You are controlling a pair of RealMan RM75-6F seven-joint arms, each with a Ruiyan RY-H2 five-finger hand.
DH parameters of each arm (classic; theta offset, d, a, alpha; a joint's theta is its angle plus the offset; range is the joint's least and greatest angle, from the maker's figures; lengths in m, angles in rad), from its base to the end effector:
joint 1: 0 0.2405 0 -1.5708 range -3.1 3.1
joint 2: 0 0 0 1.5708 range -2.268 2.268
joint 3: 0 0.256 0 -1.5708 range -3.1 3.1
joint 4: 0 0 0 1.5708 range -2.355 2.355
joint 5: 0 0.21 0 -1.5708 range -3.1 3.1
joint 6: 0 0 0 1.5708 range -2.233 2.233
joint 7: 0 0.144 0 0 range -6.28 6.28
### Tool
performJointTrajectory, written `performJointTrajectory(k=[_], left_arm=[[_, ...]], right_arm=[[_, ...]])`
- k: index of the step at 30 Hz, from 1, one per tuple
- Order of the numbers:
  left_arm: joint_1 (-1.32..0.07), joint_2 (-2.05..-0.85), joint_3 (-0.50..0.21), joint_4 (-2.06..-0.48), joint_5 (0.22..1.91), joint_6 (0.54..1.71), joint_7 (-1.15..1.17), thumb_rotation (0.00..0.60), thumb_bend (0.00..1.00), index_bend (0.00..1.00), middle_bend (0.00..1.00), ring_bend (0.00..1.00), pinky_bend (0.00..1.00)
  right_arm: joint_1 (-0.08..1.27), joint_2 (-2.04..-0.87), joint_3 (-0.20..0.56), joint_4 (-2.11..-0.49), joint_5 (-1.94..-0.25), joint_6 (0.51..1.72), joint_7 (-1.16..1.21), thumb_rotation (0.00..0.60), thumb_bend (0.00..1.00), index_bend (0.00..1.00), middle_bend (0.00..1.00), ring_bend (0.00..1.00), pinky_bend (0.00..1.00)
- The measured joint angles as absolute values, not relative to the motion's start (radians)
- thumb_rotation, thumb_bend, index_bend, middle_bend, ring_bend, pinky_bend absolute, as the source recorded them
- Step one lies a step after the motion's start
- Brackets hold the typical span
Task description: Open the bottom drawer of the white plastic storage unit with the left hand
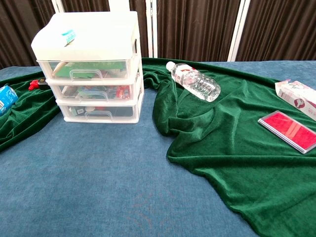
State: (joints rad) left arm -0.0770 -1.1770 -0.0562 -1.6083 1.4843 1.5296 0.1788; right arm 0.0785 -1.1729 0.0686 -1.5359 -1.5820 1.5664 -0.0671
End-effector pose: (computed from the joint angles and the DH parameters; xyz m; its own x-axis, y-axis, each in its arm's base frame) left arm -0.3073 0.1794 0.1484 0.5048 -0.0388 0.8623 0.8632 0.0192 -0.5045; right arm -0.3055 -0.1826 0.1574 0.4720 0.1019 0.8757 -0.8743 -0.0733 0.4798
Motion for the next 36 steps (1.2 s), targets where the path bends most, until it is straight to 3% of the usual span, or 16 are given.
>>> performJointTrajectory(k=[10,12,14,17,20,26,36], left_arm=[[-0.082,-1.176,-0.053,-1.628,1.485,1.516,0.17,0.6,0.2,0.0,0.0,0.01,0.03],[-0.083,-1.183,-0.057,-1.629,1.485,1.519,0.165,0.6,0.22,0.0,0.15,0.18,0.23],[-0.085,-1.192,-0.065,-1.63,1.484,1.527,0.151,0.6,0.24,0.0,0.49,0.5,0.52],[-0.095,-1.208,-0.076,-1.631,1.482,1.521,0.083,0.6,0.32,0.0,0.72,0.7,0.69],[-0.115,-1.226,-0.089,-1.637,1.47,1.489,-0.016,0.6,0.45,0.0,0.82,0.79,0.77],[-0.173,-1.252,-0.11,-1.678,1.408,1.349,-0.119,0.6,0.63,0.0,0.87,0.84,0.81],[-0.286,-1.267,-0.142,-1.744,1.201,1.031,-0.26,0.6,0.72,0.0,0.9,0.87,0.83]], right_arm=[[0.074,-1.154,0.064,-1.551,-1.582,1.564,-0.047,0.6,0.09,0.1,0.0,0.0,0.0],[0.074,-1.152,0.064,-1.553,-1.581,1.565,-0.044,0.6,0.09,0.1,0.0,0.0,0.0],[0.073,-1.151,0.065,-1.555,-1.579,1.566,-0.04,0.6,0.09,0.1,0.0,0.0,0.0],[0.072,-1.144,0.065,-1.562,-1.578,1.564,-0.029,0.6,0.08,0.1,0.0,0.0,0.0],[0.071,-1.135,0.064,-1.568,-1.577,1.562,-0.021,0.6,0.08,0.1,0.0,0.0,0.0],[0.067,-1.113,0.064,-1.582,-1.576,1.564,0.006,0.6,0.08,0.1,0.0,0.0,0.0],[0.059,-1.088,0.068,-1.59,-1.575,1.579,0.057,0.6,0.08,0.11,0.0,0.0,0.0]])
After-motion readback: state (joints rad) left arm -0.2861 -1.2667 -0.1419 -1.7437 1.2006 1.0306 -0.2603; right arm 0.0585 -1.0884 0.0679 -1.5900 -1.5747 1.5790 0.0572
